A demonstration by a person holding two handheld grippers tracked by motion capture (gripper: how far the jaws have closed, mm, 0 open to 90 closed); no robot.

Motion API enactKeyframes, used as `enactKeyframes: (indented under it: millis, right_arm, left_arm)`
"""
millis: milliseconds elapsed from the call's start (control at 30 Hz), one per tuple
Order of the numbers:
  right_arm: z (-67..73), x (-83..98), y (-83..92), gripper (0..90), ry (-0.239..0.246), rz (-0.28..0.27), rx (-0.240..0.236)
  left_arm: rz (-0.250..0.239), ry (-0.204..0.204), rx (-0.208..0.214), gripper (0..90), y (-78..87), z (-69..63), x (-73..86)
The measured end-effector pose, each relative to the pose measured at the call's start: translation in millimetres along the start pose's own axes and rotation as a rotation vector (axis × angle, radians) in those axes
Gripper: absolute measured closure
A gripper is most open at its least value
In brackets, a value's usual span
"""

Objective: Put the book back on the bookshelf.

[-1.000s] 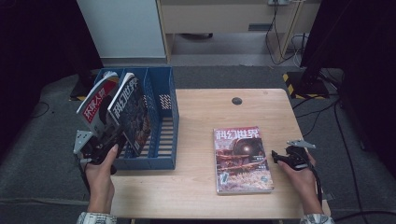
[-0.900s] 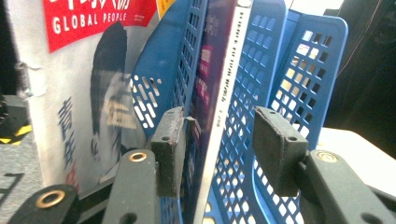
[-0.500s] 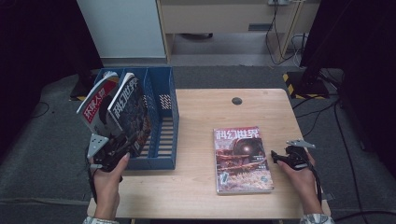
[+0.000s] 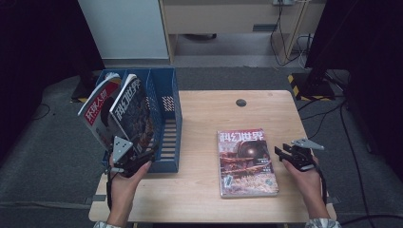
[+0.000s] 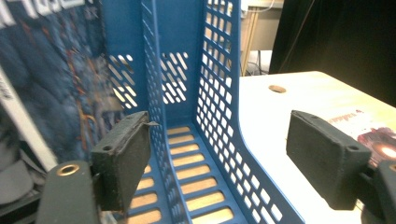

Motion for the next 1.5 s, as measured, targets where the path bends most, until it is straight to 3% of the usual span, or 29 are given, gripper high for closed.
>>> enactKeyframes:
  millis: [100,233,400,500,700,933,1233,1500]
  right_arm:
    - [10.1,-3.5,-4.0,66.4,0.022,-0.004,-0.037]
    - [20.0,-2.7,-11.3,63.2,0.018,0.011,-0.084]
    - [26.9,1.2,-23.2,49.1,-0.010,0.034,-0.103]
    - [29.0,5.0,-28.6,45.3,-0.010,0.064,-0.107]
    - [30.6,6.7,-31.5,46.2,-0.020,0.061,-0.119]
    - [34.3,6.7,-32.5,47.6,0.008,0.066,-0.130]
    - [34.1,4.9,-35.1,45.3,0.031,0.065,-0.134]
    - [37.0,2.5,-40.7,48.3,0.069,0.055,-0.155]
  left_arm:
    - [0.012,-0.013,0.012,19.2,-2.6,-4.7,3.1]
    - [0.031,-0.021,0.053,16.6,-5.0,-13.9,6.3]
    - [0.048,-0.043,0.102,14.6,-5.7,-31.5,9.8]
    - [0.054,-0.050,0.140,14.4,-4.6,-44.3,10.1]
    - [0.059,-0.073,0.184,14.4,-4.4,-67.1,12.0]
    - [0.068,-0.103,0.229,15.3,-10.4,-93.3,16.6]
    - [0.113,-0.148,0.292,16.3,-26.4,-136.8,30.4]
    - [0.183,-0.158,0.333,16.4,-59.6,-175.7,51.2]
Point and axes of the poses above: each handheld gripper's, and its own axes: y roughly backward along the jaws, x roughly out of its underside, z roughly to its left, the point moved 6 cm from there along -y, roughly forward along the jaws, and after that the axes turned 14 degrees about -x, right-handed, at the moved point
